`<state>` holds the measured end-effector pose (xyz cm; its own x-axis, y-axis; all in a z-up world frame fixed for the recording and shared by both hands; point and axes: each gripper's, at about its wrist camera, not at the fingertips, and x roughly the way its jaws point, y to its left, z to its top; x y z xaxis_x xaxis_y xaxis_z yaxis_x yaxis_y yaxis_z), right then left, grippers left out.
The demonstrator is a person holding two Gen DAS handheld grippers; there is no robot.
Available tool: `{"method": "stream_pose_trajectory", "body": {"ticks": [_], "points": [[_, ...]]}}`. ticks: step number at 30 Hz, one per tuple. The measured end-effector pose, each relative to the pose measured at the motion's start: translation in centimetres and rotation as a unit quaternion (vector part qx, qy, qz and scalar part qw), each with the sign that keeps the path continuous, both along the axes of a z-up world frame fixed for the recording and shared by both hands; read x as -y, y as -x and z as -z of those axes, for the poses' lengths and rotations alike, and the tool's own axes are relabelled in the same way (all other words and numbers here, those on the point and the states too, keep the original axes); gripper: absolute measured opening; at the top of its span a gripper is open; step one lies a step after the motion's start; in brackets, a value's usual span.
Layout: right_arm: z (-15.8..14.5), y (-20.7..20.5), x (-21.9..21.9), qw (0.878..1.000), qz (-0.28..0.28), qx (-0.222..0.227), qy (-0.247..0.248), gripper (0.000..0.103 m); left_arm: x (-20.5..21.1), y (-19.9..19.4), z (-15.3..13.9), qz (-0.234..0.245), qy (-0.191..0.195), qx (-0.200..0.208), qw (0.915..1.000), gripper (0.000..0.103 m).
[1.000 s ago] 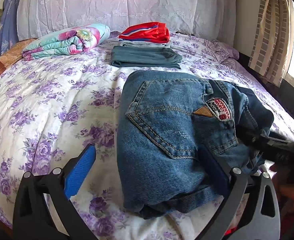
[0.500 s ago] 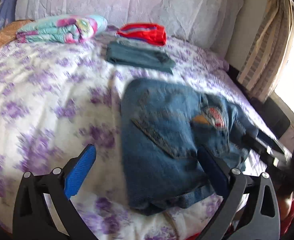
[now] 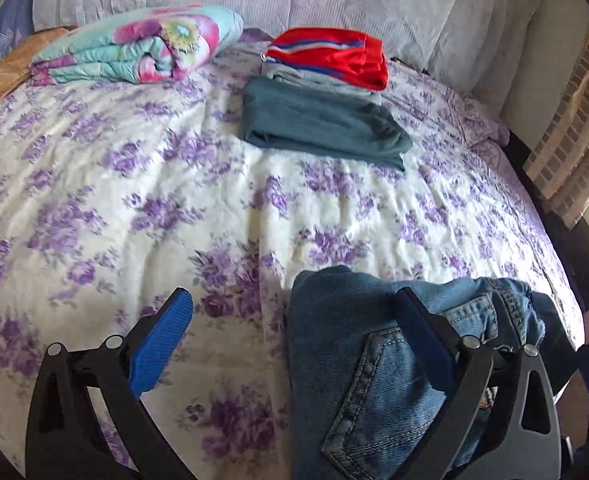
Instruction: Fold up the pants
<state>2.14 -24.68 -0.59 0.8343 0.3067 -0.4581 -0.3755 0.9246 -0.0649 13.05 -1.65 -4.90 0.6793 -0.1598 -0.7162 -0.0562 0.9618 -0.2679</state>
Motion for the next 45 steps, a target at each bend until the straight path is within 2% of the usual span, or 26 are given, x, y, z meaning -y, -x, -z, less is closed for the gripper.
{"method": "stream_pose_trajectory", "body": {"ticks": [2,6,8,10,11,14,16,19,22,27,30,32,35,38,41,44,45], "points": [[0.1,0.1,-0.8,1.000,0.005,0.011,0.022,0.100,0.1,0.2,0.2,0.004,-0.005,0.004,1.0000,0.099],[-1.4,2.1,-1.6,0.993,0.030,0.087,0.067,0.100,0.3,0.4,0.5,0.011,-0.022,0.007,0.9997,0.099],[-1.9,2.4,-2.0,0.995,0.003,0.078,0.059,0.100,0.5,0.3,0.7,0.009,-0.025,0.009,0.9996,0.099],[-1.0,2.2,-3.2,0.997,-0.030,0.049,0.061,0.100,0.3,0.3,1.0,0.006,-0.018,0.007,0.9998,0.099],[-0.2,1.7,-3.9,0.996,-0.029,0.034,0.072,0.100,0.2,0.3,1.1,0.006,-0.013,0.007,0.9999,0.099],[4.9,-0.7,-4.5,0.995,-0.013,-0.047,0.089,0.100,-0.1,0.2,1.7,0.008,-0.001,0.004,1.0000,0.099],[6.6,0.6,-3.7,0.997,-0.021,0.001,0.070,0.100,0.2,0.3,2.2,0.014,-0.008,0.009,0.9998,0.099],[6.5,0.9,-3.9,0.997,-0.019,-0.003,0.079,0.100,0.8,0.8,2.3,0.013,-0.039,0.031,0.9986,0.099],[6.6,0.9,-3.6,0.997,-0.029,-0.002,0.071,0.100,1.0,1.1,2.1,0.009,-0.053,0.044,0.9976,0.099],[7.0,1.3,-2.9,0.997,-0.035,0.010,0.065,0.100,-0.6,2.5,1.9,0.007,-0.002,0.045,0.9989,0.099],[7.0,1.2,-2.6,0.998,-0.041,0.005,0.056,0.100,-1.8,6.5,1.0,0.000,0.014,0.052,0.9986,0.098],[7.1,1.4,-2.7,0.998,-0.040,0.009,0.057,0.100,-1.6,9.7,0.5,0.014,-0.016,0.068,0.9975,0.098],[7.2,1.3,-2.7,0.998,-0.041,0.009,0.057,0.100,-0.5,12.6,1.4,0.040,-0.069,0.063,0.9948,0.098],[7.2,1.6,-3.0,0.997,-0.042,0.010,0.063,0.100,-0.6,13.1,3.2,0.026,-0.079,0.054,0.9951,0.099],[7.2,1.5,-3.2,0.997,-0.041,0.011,0.067,0.100,-1.5,12.0,4.6,0.024,-0.037,0.034,0.9984,0.099],[7.2,1.4,-3.1,0.997,-0.044,0.009,0.067,0.100,-1.4,12.3,4.2,0.029,-0.054,0.041,0.9973,0.099],[7.1,1.3,-3.1,0.997,-0.044,0.008,0.065,0.100,-1.7,12.4,4.0,0.026,-0.044,0.039,0.9979,0.099]]}}
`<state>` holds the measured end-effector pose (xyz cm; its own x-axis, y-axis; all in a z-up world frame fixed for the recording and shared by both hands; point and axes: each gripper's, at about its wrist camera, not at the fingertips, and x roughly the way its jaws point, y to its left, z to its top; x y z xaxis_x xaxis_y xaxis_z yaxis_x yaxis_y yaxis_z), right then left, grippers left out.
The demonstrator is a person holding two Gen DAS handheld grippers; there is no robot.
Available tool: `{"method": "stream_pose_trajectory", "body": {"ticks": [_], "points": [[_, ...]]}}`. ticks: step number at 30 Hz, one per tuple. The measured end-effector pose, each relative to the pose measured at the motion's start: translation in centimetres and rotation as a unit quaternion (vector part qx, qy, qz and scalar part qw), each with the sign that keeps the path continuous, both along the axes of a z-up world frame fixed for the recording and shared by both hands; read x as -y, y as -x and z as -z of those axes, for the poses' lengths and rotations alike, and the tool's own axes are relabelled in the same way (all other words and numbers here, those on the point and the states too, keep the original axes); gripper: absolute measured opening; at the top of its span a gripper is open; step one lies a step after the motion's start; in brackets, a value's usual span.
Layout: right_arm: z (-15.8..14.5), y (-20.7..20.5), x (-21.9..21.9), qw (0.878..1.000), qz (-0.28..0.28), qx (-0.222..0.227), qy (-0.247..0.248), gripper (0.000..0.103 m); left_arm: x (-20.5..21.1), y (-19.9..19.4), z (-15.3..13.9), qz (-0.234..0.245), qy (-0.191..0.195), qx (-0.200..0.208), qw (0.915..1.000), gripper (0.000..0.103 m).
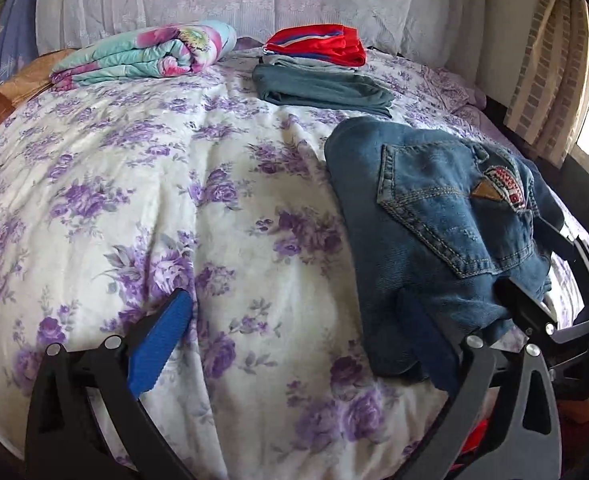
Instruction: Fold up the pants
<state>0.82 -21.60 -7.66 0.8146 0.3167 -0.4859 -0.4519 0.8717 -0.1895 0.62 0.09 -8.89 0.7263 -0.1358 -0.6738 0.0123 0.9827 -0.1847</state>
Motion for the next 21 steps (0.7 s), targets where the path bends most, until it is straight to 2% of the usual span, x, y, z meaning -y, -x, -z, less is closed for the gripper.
{"method": "stream_pose_trajectory", "body": {"ticks": [4,9,12,14,16,17,19,21], "points": [[-0.8,0.1,0.6,1.000,-0.018,-0.011,-0.004,0.100,-1.2,0.2,-0.7,0.017,0.076,-0.016,0.9968,0.098],[-3.2,1.7,3.1,1.000,-0.023,0.011,-0.008,0.100,-0.3,0.9,-1.6,0.045,0.099,-0.016,0.9939,0.098],[-3.9,0.5,6.1,0.999,0.002,-0.012,-0.034,0.100,0.6,0.5,-1.5,0.083,0.140,-0.031,0.9861,0.098],[-4.0,-1.4,8.6,0.995,0.032,-0.048,-0.078,0.100,1.2,-0.3,-0.6,0.096,0.153,-0.051,0.9822,0.098],[-3.7,-3.5,11.3,0.981,0.044,-0.104,-0.155,0.100,1.3,-1.0,0.2,0.096,0.162,-0.055,0.9807,0.099],[-3.4,-4.8,12.7,0.968,0.043,-0.140,-0.203,0.100,1.2,-1.2,0.3,0.097,0.169,-0.053,0.9793,0.099],[-1.8,-7.8,14.8,0.923,0.034,-0.237,-0.301,0.100,1.1,-1.7,0.4,0.099,0.181,-0.057,0.9767,0.099],[0.0,-10.4,15.4,0.882,0.017,-0.310,-0.356,0.100,1.1,-2.1,0.4,0.101,0.189,-0.062,0.9748,0.099]]}}
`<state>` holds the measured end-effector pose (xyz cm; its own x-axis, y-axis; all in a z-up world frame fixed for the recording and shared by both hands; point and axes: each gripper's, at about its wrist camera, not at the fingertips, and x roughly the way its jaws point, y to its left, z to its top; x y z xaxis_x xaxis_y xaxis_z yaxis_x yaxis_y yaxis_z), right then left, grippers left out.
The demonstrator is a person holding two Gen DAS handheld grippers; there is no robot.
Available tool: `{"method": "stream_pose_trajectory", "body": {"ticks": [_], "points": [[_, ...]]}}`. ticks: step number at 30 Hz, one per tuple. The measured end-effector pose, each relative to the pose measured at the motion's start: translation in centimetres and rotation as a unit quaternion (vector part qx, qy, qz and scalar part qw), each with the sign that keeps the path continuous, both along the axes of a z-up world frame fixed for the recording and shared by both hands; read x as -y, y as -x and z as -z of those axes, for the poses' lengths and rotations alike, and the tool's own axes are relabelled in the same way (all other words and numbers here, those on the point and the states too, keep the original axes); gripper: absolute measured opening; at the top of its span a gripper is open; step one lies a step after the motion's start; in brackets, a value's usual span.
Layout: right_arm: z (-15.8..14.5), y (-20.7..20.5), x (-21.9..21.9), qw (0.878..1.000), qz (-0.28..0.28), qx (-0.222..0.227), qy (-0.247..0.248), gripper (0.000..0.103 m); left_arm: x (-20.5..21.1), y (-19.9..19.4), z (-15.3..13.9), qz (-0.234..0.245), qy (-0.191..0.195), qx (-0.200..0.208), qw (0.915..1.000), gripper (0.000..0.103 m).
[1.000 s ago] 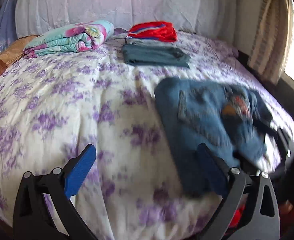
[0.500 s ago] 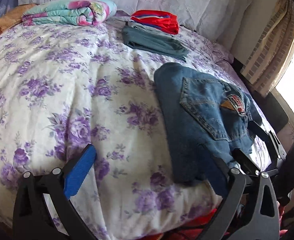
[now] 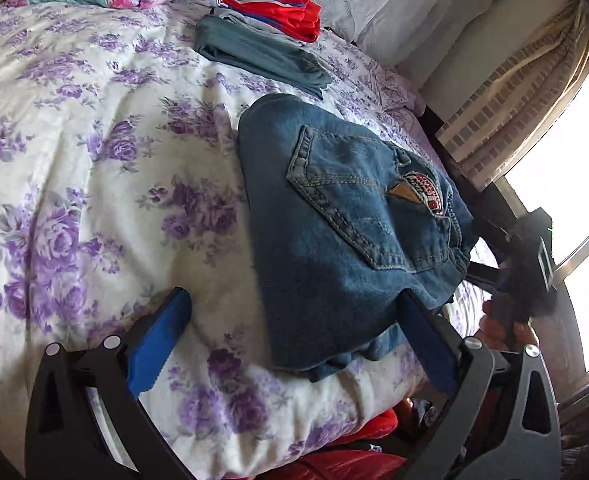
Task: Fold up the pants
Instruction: 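Lift the folded jeans with both grippers and carry them toward the red striped garment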
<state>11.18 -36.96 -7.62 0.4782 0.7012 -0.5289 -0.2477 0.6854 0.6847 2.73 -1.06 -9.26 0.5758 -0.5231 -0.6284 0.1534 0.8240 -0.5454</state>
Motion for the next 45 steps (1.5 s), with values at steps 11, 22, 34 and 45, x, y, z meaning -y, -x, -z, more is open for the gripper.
{"method": "stream_pose_trajectory", "body": {"ticks": [11,22,34,45], "points": [[2.0,-4.4,-2.1,0.992,-0.060,-0.100,-0.044,0.100,-2.2,-1.6,-0.1,0.016,0.143,-0.036,0.9889,0.098],[2.1,-3.0,-0.9,0.998,-0.044,-0.041,-0.020,0.074,2.2,-0.5,0.0,0.008,0.054,-0.028,0.9981,0.098],[-0.7,1.0,-2.9,0.995,-0.004,0.073,0.070,0.061,1.5,0.5,-2.4,0.009,0.010,0.014,0.9998,0.053],[-6.4,-0.1,-4.6,0.987,-0.037,0.125,0.090,0.059,0.6,-0.6,-6.7,0.009,-0.001,0.031,0.9995,0.051]]}}
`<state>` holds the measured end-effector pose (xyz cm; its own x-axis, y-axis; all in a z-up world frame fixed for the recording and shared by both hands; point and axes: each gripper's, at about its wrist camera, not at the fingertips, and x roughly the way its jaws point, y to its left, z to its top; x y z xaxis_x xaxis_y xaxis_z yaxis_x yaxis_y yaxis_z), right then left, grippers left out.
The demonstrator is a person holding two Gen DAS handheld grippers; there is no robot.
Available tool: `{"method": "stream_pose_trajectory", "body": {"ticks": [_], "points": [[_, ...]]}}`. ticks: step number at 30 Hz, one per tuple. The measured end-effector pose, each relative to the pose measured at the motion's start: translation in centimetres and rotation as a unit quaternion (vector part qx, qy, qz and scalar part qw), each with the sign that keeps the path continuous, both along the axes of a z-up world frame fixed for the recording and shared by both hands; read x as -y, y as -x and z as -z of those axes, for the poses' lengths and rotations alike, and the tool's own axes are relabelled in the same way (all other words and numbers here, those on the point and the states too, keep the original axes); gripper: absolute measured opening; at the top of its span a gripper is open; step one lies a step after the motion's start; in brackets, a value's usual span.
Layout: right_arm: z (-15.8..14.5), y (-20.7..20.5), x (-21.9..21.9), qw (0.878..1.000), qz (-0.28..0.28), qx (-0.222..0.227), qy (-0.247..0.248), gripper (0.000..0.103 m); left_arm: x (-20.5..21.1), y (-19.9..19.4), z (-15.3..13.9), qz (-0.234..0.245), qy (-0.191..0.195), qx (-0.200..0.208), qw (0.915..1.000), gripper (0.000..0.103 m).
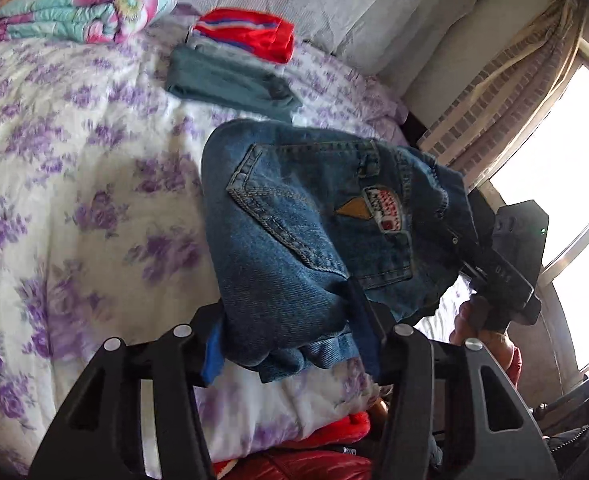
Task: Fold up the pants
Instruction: 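Lift the folded jeans with both grippers and carry them toward the red striped garment, then lower the jeans beside the red striped garment and open both grippers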
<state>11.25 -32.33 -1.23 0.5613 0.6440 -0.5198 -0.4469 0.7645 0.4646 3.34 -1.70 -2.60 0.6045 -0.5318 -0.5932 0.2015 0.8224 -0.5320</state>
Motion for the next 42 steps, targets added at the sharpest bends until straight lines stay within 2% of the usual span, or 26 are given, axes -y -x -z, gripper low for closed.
{"method": "stream_pose_trajectory", "body": {"ticks": [3,7,13,17,20,24,27,29,32,35,37,38,39,40,42], "points": [[-0.5,-0.1,0.2,1.000,-0.005,-0.002,-0.023,0.058,-0.7,0.1,-1.3,0.006,0.008,0.022,0.9997,0.051],[-0.3,-0.8,0.5,1.000,0.003,-0.004,-0.022,0.058,-1.4,-2.1,-0.7,0.017,0.037,0.004,0.9992,0.049],[3.8,-4.0,0.9,0.996,0.022,-0.080,-0.029,0.058,-0.8,-5.0,2.1,0.008,0.031,-0.034,0.9989,0.046],[2.3,-6.4,0.3,0.996,0.013,-0.076,-0.035,0.058,-0.9,-7.1,-0.5,0.011,0.007,-0.006,0.9999,0.045],[-0.8,-10.1,-1.0,0.999,0.006,-0.043,-0.028,0.058,-1.7,-10.4,-2.8,0.000,-0.001,0.016,0.9999,0.045],[-4.0,-17.0,-2.6,0.999,0.005,-0.022,-0.039,0.057,-3.1,-16.9,-6.9,-0.030,-0.007,0.046,0.9985,0.045],[-5.1,-22.8,-4.1,0.999,0.000,-0.017,-0.050,0.057,-3.7,-21.3,-9.0,-0.065,-0.027,0.067,0.9953,0.045],[-4.7,-26.5,-5.2,0.998,-0.002,-0.026,-0.057,0.057,-4.2,-23.8,-9.2,-0.088,-0.031,0.069,0.9933,0.045],[-3.2,-30.7,-6.5,0.998,0.002,-0.042,-0.055,0.057,-5.3,-27.4,-7.8,-0.118,-0.026,0.054,0.9912,0.045],[0.1,-33.9,-7.8,0.998,0.021,-0.062,-0.023,0.057,-6.0,-31.0,-3.8,-0.134,-0.013,0.012,0.9909,0.045],[4.4,-35.3,-8.0,0.994,0.043,-0.098,0.006,0.060,-6.0,-32.8,0.1,-0.133,-0.012,-0.035,0.9904,0.045],[5.9,-35.5,-7.9,0.995,0.049,-0.091,0.009,0.060,-5.8,-33.2,1.4,-0.139,-0.023,-0.048,0.9888,0.048],[6.2,-35.4,-7.7,0.996,0.044,-0.074,0.003,0.061,-5.2,-33.4,2.0,-0.138,-0.041,-0.046,0.9884,0.052],[5.9,-35.6,-7.7,0.996,0.034,-0.077,0.011,0.061,-5.0,-33.3,1.8,-0.143,-0.053,-0.040,0.9876,0.056],[4.9,-35.6,-7.7,0.996,0.031,-0.082,0.017,0.063,-4.4,-33.1,1.2,-0.167,-0.095,-0.030,0.9810,0.074]]}}
